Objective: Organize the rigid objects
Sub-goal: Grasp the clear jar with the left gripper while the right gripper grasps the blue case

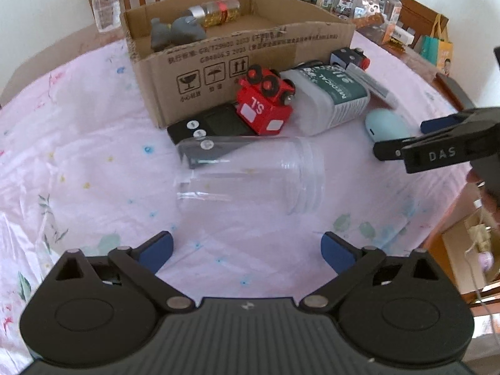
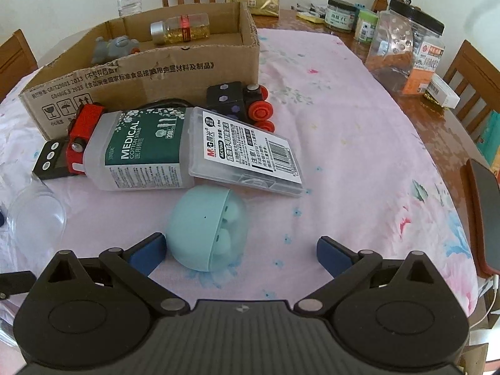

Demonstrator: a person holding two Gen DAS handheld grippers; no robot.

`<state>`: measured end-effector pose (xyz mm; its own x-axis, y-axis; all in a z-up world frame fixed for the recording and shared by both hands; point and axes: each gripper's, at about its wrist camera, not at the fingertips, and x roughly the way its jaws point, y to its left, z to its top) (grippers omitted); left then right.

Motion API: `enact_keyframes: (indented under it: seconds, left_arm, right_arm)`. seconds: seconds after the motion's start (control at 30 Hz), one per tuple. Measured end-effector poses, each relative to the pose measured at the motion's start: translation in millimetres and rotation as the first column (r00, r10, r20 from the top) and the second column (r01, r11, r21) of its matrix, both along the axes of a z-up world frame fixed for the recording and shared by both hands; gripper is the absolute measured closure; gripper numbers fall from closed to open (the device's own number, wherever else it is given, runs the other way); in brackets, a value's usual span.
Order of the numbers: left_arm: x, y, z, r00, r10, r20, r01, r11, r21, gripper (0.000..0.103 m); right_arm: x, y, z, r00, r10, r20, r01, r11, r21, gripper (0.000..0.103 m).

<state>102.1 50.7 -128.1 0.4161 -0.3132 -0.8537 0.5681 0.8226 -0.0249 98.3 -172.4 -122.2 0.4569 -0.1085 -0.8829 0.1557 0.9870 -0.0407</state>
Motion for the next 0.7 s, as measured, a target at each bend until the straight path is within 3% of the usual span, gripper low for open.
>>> enact_keyframes:
  seconds: [0.17, 0.7]
  left_arm:
    - [-3.6, -6.6, -3.1, 0.998, 0.022, 0.058, -0.021, 1.000, -0.014, 0.000]
    - [5.9, -11.5, -3.8, 0.995, 0.044, 0.095, -0.043, 0.999, -0.011, 0.000]
  right_arm:
    - [-6.6, 0.6, -1.1, 0.999, 0.003, 0.041, -0.003, 1.000, -0.006, 0.000]
    - [-3.0, 20.6, -4.0, 0.997, 0.021, 0.076, -0.020, 1.000, -0.009, 0.000]
